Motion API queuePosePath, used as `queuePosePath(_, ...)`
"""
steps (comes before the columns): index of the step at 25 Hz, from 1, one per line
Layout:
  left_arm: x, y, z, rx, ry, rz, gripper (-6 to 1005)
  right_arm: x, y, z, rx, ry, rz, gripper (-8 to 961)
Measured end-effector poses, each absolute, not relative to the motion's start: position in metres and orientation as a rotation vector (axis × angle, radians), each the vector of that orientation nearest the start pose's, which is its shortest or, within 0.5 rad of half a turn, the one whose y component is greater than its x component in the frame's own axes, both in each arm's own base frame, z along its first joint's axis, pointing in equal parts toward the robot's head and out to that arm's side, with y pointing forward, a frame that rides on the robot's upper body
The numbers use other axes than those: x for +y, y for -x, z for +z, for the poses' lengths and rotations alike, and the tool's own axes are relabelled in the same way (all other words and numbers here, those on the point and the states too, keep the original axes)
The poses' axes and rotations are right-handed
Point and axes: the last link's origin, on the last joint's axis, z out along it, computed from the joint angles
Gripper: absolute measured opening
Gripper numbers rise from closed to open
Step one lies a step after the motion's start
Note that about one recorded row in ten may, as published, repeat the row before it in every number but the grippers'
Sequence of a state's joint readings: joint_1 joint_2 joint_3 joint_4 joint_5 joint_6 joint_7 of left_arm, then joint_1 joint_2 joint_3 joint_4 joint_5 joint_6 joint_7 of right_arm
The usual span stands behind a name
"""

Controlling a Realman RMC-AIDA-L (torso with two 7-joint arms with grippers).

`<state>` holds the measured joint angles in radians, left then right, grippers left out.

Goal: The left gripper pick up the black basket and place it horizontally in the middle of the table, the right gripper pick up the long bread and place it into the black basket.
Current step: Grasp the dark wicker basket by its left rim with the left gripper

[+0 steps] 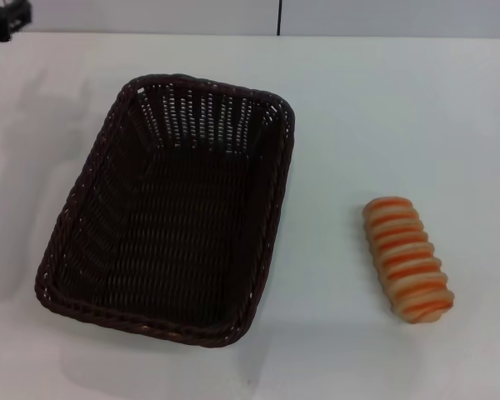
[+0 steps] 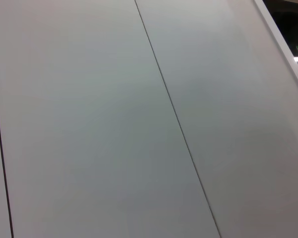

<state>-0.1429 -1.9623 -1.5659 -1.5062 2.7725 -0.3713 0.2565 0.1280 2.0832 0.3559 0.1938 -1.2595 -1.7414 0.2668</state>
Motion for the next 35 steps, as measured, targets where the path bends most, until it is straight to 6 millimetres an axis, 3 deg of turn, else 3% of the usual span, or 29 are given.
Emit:
queuePosePath(2, 0.375, 0.216, 0.098, -0.656, 1.834, -0.118, 713, 0.177, -0.396, 0.068, 0.524, 0.791, 0.809, 795)
queuePosePath(7, 0.36, 0.191, 0.095, -0.792, 1.969, 0.003, 701, 0.178, -0.396, 0.068, 0.524, 0.792, 0.81, 794)
queuePosePath(12, 0.342, 0.182, 0.088, -0.881, 2.03, 0.054, 688, 0.178, -0.396, 0.068, 0.527, 0.792, 0.808, 795)
queuePosePath(20, 0.329, 0.18, 0.068, -0.938, 2.091, 0.091, 668, 0.178, -0.396, 0.067, 0.529, 0.792, 0.807, 795)
queuePosePath(27, 0.33, 0.196, 0.047, -1.0, 2.126, 0.158, 651, 0.178, -0.397, 0.068, 0.527, 0.794, 0.806, 794)
queuePosePath(35, 0.332, 0.208, 0.037, -1.044, 2.127, 0.196, 631, 0.179, -0.397, 0.068, 0.527, 0.795, 0.806, 794)
